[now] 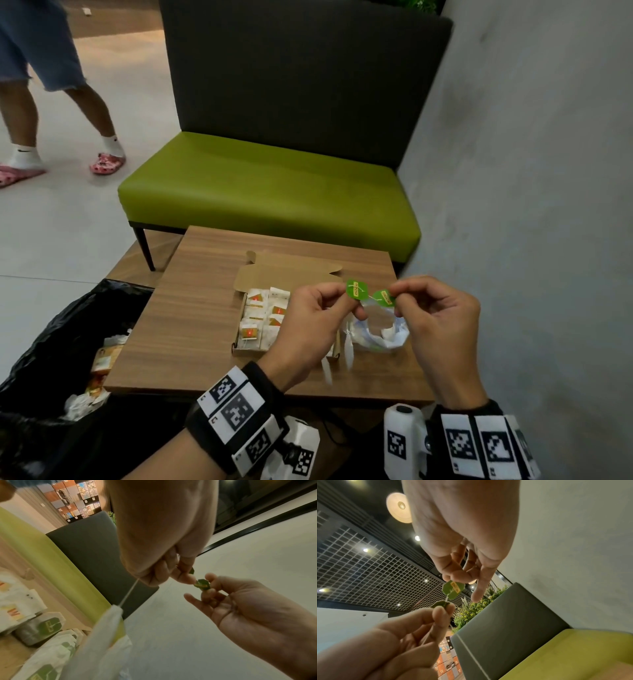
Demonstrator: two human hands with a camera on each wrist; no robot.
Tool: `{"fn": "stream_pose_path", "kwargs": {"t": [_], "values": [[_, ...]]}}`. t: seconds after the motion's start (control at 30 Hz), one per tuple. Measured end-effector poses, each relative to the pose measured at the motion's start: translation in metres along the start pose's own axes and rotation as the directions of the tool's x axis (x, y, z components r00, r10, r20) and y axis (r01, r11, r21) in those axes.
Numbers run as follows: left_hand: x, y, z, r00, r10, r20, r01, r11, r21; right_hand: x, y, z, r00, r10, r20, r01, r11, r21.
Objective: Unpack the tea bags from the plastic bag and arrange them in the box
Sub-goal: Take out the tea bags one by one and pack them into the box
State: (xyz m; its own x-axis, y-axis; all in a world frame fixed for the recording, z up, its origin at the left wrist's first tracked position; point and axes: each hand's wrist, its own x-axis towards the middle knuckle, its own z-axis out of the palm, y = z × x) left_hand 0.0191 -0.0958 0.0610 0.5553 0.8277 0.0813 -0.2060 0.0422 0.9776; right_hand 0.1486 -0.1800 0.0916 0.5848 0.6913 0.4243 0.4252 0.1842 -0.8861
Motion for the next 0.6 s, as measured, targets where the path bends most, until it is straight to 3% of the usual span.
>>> {"fn": "stream_pose_path", "kwargs": {"t": [0.1, 0.27, 0.4, 0.6], "values": [[-0.002, 0.002, 0.004, 0.998, 0.029, -0.064, -0.033, 0.998, -0.051, -0.003, 0.001, 0.006, 0.999, 0.021, 0.040, -0.021, 1.000, 0.000], [-0.003, 0.004, -0.001, 0.998, 0.067, 0.017, -0.067, 0.998, 0.010, -0.002, 0.006, 0.009, 0.963, 0.173, 0.204, -0.172, 0.985, -0.023], [-0.005, 0.002, -0.006, 0.993, 0.063, 0.104, -0.073, 0.993, 0.096, -0.001, 0.009, 0.005, 0.957, 0.127, 0.262, -0.100, 0.989, -0.113], [-0.006, 0.000, -0.008, 0.993, 0.034, 0.111, -0.049, 0.989, 0.136, 0.003, 0.011, 0.002, 0.943, 0.124, 0.308, -0.103, 0.991, -0.084]]}}
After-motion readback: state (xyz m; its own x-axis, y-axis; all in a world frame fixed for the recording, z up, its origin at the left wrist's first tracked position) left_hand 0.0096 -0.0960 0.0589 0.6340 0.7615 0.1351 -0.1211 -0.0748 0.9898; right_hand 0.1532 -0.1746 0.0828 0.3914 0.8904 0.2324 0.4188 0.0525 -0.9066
